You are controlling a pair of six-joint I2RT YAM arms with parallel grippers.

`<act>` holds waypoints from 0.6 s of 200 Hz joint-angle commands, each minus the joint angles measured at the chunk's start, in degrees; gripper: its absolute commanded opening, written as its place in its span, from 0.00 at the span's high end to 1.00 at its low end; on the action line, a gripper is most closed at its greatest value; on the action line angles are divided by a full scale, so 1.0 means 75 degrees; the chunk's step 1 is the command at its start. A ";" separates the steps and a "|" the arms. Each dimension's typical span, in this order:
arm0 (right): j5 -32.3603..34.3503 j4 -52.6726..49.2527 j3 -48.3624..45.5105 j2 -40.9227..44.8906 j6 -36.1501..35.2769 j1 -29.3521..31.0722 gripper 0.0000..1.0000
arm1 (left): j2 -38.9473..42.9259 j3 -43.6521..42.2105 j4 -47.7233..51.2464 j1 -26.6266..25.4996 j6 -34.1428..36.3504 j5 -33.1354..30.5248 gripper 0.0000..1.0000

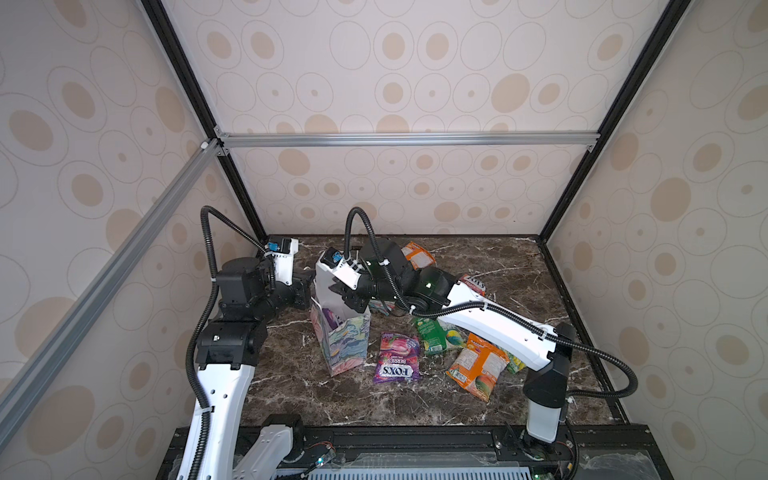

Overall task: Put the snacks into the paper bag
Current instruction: 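Open the right gripper to release the packet inside the bag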

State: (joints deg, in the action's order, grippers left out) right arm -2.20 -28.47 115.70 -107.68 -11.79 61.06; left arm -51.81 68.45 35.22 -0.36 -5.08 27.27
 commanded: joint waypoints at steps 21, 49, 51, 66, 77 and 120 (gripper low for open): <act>0.1845 -0.0868 0.0512 0.0627 0.0731 0.0285 0.71 | 0.0065 0.0050 -0.0131 0.0023 0.0150 0.0008 1.00; 0.2525 -0.0723 -0.0024 0.1157 0.1022 0.0285 0.63 | 0.0043 0.0061 -0.0130 0.0022 0.0139 0.0044 1.00; 0.2559 -0.0718 -0.0048 0.1178 0.1036 0.0282 0.62 | 0.0042 0.0061 -0.0127 0.0018 0.0139 0.0041 1.00; 0.2762 -0.0721 -0.0184 0.1333 0.1179 0.0282 0.58 | 0.0066 0.0062 -0.0143 0.0025 0.0138 -0.0001 1.00; 0.3024 -0.0752 -0.0227 0.1383 0.1237 0.0280 0.55 | 0.0067 0.0050 -0.0147 0.0018 0.0139 0.0007 1.00; 0.3199 -0.0656 -0.0569 0.1165 0.1305 0.0188 0.44 | 0.0056 0.0003 -0.0171 0.0023 0.0115 0.0002 1.00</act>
State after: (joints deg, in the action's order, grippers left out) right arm 19.44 -32.10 112.53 -96.75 -3.55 63.11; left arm -51.81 68.27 35.18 -0.36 -5.10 27.24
